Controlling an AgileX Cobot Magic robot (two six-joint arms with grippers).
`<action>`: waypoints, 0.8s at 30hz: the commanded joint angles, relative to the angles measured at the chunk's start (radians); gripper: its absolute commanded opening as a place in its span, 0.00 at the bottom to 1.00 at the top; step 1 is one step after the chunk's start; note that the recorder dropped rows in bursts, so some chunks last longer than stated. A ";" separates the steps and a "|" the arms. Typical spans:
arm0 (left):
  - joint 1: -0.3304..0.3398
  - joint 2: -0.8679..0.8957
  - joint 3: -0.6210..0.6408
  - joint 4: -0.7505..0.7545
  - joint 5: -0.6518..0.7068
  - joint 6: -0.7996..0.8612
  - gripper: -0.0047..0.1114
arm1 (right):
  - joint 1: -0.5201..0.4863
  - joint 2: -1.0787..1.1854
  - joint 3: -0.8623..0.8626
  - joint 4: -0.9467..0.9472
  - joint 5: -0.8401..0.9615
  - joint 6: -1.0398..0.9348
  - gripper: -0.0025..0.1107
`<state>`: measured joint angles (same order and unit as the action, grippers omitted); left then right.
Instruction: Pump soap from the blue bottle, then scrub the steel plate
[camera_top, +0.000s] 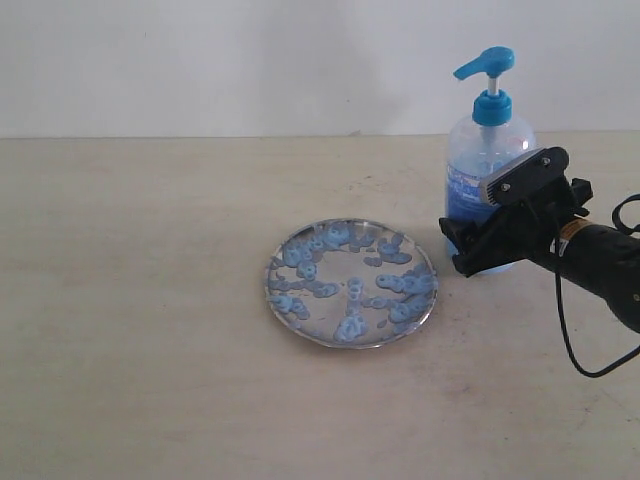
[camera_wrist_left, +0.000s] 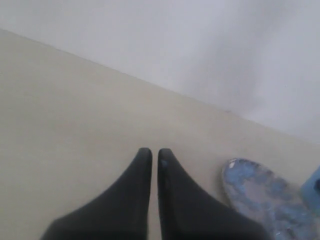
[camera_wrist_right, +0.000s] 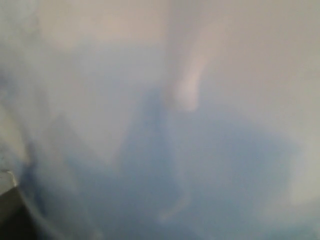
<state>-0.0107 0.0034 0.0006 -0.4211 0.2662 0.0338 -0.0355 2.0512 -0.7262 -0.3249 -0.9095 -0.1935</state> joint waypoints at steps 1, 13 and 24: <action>0.001 -0.003 -0.001 -0.232 -0.038 -0.019 0.08 | -0.002 -0.004 -0.003 0.003 0.001 -0.024 0.02; 0.001 0.000 -0.001 -0.372 -0.316 -0.019 0.08 | -0.002 -0.004 -0.003 0.001 0.008 0.083 0.02; -0.372 1.030 -0.570 0.320 -0.441 -0.015 0.08 | 0.000 -0.004 -0.003 -0.093 0.004 0.083 0.02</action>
<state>-0.3031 0.8943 -0.4796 -0.2261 -0.0989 0.0191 -0.0374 2.0512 -0.7279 -0.3892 -0.9064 -0.1011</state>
